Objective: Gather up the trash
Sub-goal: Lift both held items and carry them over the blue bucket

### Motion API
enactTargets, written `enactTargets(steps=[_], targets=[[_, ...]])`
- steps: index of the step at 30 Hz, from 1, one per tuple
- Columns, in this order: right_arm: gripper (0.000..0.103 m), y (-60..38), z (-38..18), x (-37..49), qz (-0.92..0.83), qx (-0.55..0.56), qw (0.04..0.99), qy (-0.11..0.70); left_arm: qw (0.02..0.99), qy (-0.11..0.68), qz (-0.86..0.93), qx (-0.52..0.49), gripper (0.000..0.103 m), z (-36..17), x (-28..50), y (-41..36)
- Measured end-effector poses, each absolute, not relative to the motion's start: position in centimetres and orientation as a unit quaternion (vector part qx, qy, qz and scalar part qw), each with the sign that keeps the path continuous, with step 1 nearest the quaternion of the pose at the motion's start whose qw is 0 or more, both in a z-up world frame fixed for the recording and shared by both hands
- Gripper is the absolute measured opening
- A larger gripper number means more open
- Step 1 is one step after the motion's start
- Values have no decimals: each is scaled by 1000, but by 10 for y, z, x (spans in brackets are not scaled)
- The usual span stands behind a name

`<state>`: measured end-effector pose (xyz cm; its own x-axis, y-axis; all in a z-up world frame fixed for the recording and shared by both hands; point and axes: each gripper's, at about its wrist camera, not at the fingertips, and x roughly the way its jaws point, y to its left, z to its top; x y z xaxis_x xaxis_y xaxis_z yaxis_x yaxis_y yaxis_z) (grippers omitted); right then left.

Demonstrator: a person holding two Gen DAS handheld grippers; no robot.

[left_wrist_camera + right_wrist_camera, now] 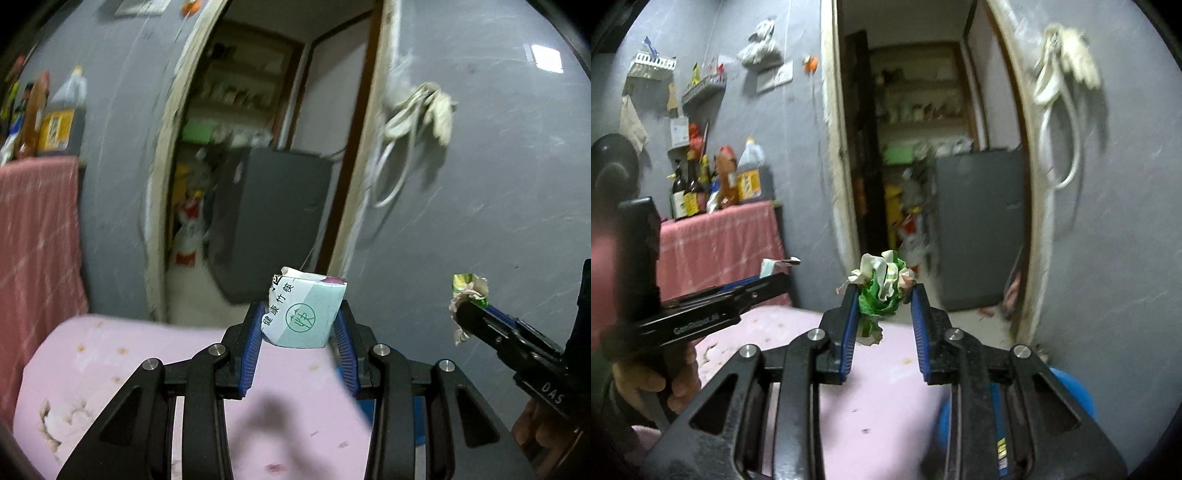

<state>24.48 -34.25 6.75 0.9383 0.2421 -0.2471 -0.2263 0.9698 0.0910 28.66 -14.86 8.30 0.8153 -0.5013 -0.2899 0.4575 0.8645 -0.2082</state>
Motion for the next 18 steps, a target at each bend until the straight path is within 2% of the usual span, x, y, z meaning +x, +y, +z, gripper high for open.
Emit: enactTargets(steps=[7, 18], targets=[[29, -386, 86, 217, 66, 28, 994, 87, 947, 136, -287, -56, 34, 104, 271, -196], [30, -456, 60, 205, -3, 61, 993, 97, 927, 168, -334, -21, 34, 88, 281, -279]])
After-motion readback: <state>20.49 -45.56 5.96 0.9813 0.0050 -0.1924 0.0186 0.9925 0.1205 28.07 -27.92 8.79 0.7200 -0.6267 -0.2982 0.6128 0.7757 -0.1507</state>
